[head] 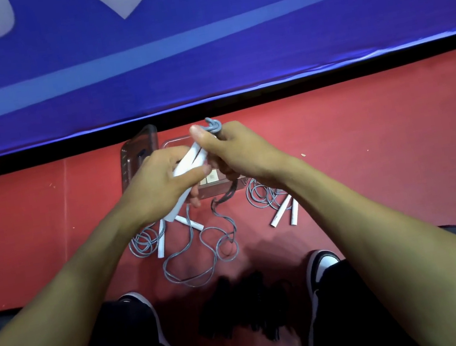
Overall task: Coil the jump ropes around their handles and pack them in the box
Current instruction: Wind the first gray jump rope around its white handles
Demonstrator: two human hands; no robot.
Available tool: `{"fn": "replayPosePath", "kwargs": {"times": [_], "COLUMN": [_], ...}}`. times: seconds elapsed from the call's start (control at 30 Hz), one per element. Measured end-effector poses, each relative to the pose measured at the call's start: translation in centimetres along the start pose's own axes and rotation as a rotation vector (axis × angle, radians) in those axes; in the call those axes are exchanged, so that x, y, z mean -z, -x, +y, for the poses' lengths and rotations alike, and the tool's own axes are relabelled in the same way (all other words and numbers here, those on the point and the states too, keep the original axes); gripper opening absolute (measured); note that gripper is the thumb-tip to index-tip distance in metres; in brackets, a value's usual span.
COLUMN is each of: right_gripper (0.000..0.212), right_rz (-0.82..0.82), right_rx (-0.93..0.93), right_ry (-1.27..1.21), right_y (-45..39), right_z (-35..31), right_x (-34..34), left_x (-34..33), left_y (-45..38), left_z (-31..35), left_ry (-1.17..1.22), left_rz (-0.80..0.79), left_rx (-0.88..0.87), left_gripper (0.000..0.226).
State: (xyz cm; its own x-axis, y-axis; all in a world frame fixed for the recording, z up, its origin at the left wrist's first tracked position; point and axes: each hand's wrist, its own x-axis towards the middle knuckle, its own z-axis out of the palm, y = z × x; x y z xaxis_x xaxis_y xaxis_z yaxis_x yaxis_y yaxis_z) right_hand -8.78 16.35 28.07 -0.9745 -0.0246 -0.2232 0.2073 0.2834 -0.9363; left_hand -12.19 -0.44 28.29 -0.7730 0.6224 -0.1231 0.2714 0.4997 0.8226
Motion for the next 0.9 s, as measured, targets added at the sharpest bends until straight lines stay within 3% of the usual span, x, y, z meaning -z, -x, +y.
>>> {"fn": "replayPosePath", "kwargs": {"times": [0.07, 0.13, 0.3, 0.47, 0.57, 0.63, 0.77, 0.9], "right_gripper": [0.061, 0.065, 0.067, 0.062, 0.058, 0.060, 0.063, 0.052], "right_rz": [0.087, 0.143, 0.089, 0.023, 0.030, 0.061, 0.098, 0.083], "right_rx": [0.023, -0.008, -0.131, -0.198, -0.210, -0.201, -0.143, -0.084], "right_ry": [0.246, 0.319, 0.051, -0.203, -0.216, -0.135, 0.144, 0.093], "right_y": [0.1, 0.2, 0.1, -0.2, -0.4, -0.4, -0.1, -0.3], "right_z": [-0.3, -0.5, -0.4, 0.0, 0.2, 0.2, 0.3, 0.5], "right_x": [-0.1, -0.2, 0.0, 0.0, 0.0, 0.1, -0.1, -0.6], "left_x": [-0.6, -1.1, -1.7, -1.8, -1.1, -0.6, -1.1, -1.8], "left_y": [0.0, 0.0, -0.2, -0.5, -0.5, -0.3, 0.0, 0.1], "left_z": [-0.1, -0.4, -0.8, -0.4, -0.1, -0.4, -0.9, -0.8], "left_ry": [0.025, -0.006, -0.020, 0.028, 0.151, 0.210, -0.099, -0.284], "left_rz": [0.026, 0.029, 0.052, 0.097, -0.026, -0.144, -0.089, 0.057], "left_rx": [-0.022, -0.045, -0.011, 0.096, 0.141, 0.102, -0.003, -0.018], "left_gripper": [0.024, 0.016, 0.038, 0.033, 0.019, 0.032, 0.039, 0.044]}}
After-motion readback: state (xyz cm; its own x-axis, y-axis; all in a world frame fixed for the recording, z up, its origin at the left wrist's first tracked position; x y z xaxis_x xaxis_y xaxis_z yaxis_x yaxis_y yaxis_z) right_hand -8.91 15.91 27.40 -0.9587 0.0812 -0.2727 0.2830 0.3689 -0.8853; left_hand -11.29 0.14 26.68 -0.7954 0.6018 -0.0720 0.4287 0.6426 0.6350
